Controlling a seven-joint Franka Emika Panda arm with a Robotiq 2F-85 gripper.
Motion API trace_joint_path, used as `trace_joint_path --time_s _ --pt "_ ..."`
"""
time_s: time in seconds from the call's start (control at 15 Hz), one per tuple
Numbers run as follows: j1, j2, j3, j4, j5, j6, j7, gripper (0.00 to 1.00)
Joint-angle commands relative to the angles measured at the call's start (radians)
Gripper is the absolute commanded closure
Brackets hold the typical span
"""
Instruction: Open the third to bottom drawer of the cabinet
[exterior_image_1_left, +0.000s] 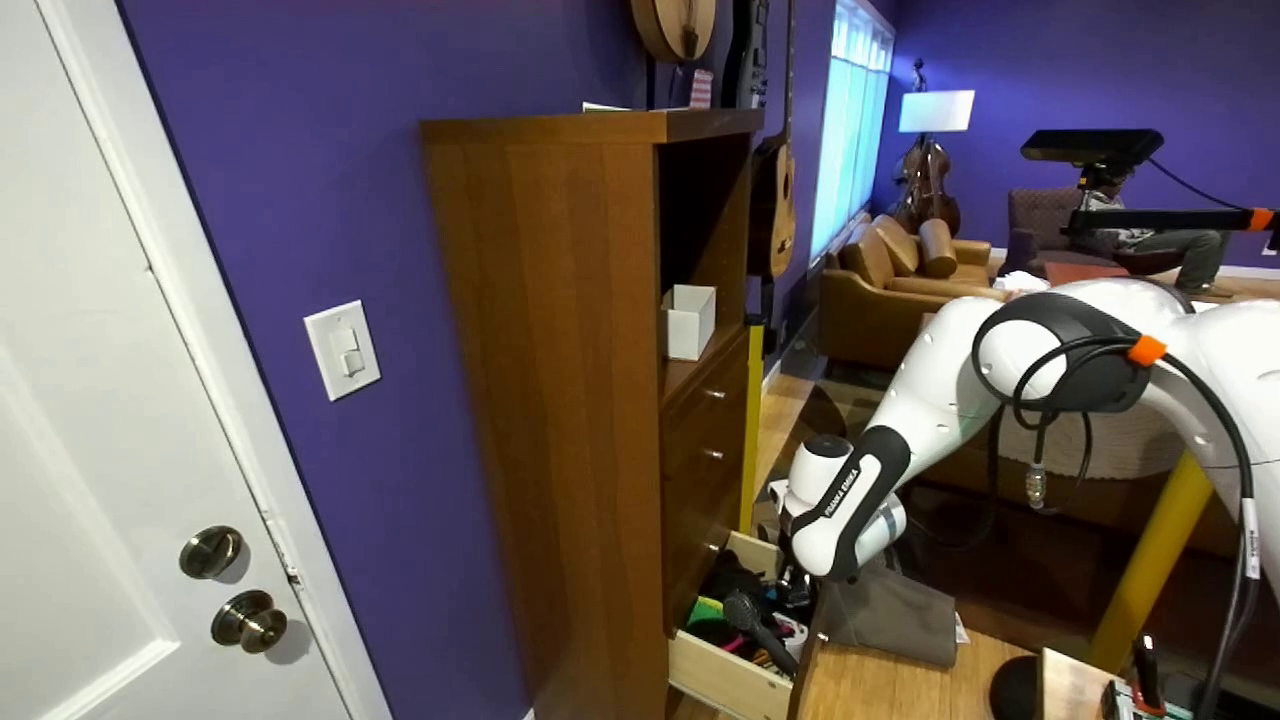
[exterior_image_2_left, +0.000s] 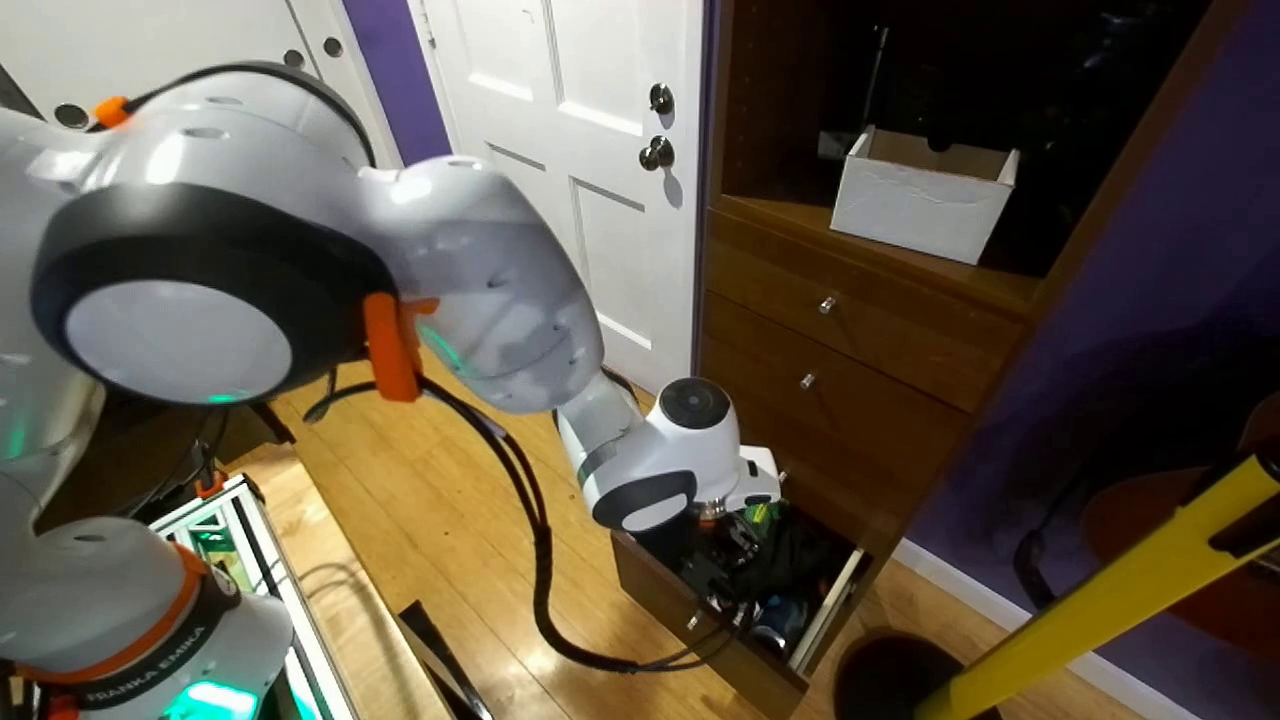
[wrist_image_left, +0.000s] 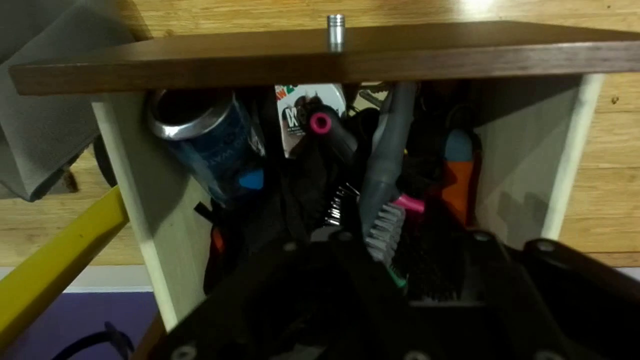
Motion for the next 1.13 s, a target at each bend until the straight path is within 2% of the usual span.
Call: trace_joint_path --time_s 0.0,0.27,0.33,0.4,0.67,0.73,0.87,1.07 --pt "0.068 -0.151 -0.031 -0.112 0.057 -0.057 0.090 0.31" --pt "0.163 -0.287 -0.081 -0.200 0.083 -0.156 0.164 0.01" --pt "0.217 -0.317 -0.129 -0.219 0.065 -0.180 0.202 0.00" --pt "0.232 -0.344 -0.134 -0.243 0.065 -0.192 0.208 0.00" --pt "0.360 -0.431 -0.249 -0.320 -0.008 -0.221 0.291 0.00" --pt "0.313 -0.373 -0.199 -0.263 0.049 -0.193 0.231 0.00" --pt "0.347 -0.405 -0.231 -0.292 0.026 -0.204 0.257 0.01" --pt "0.354 -0.416 -0.240 -0.303 0.021 -0.205 0.261 0.00"
